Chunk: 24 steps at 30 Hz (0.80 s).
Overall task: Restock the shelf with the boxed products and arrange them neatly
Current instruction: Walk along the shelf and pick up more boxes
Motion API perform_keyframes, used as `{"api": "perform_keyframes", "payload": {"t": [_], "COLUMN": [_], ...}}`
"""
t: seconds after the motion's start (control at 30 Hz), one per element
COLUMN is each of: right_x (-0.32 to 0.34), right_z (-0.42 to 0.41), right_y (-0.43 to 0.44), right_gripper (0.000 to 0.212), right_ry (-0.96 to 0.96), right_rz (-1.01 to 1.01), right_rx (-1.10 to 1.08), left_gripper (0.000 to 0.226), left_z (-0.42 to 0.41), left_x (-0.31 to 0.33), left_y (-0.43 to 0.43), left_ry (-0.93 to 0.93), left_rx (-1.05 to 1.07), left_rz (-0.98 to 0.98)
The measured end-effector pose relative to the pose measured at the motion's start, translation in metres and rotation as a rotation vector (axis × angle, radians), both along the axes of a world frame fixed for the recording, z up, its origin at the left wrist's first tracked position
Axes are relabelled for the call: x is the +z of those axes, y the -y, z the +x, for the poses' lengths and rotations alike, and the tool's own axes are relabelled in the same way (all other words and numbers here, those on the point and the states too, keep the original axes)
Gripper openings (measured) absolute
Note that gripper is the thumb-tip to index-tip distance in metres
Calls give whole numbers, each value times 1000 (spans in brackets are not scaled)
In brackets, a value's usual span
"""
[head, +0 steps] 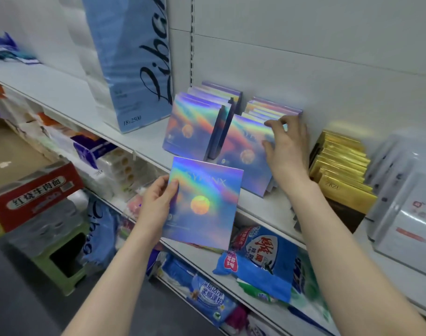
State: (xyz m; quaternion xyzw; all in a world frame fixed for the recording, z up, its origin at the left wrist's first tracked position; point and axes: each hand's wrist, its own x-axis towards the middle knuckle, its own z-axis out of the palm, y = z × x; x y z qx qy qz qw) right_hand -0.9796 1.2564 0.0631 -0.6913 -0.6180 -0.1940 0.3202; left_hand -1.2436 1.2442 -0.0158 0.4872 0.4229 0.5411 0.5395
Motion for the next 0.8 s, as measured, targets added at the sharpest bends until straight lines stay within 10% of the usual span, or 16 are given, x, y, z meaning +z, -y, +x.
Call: {"api": "perform_keyframes", "payload": {"t": [0.17,0.33,0.63,0.8], "right_x": [1,14,17,1], "right_z": [-25,-9,22,23], "right_y": [22,17,-8,-5], "right_gripper": [35,26,33,39], "right_ry": [-366,-457,-132,192], "right_rz": [-420,-378,-253,-88], "right_rx": [470,503,212,51], "left_gripper": [15,23,40,42], "left_z": [21,42,67,73], "left_x": [10,21,-9,-14], "left_y": [-18,-34,-40,-41], "left_ry": [44,-3,-800,-897], "left_rx": [-96,-103,-148,-98], "left_rz": [16,177,446,469]}}
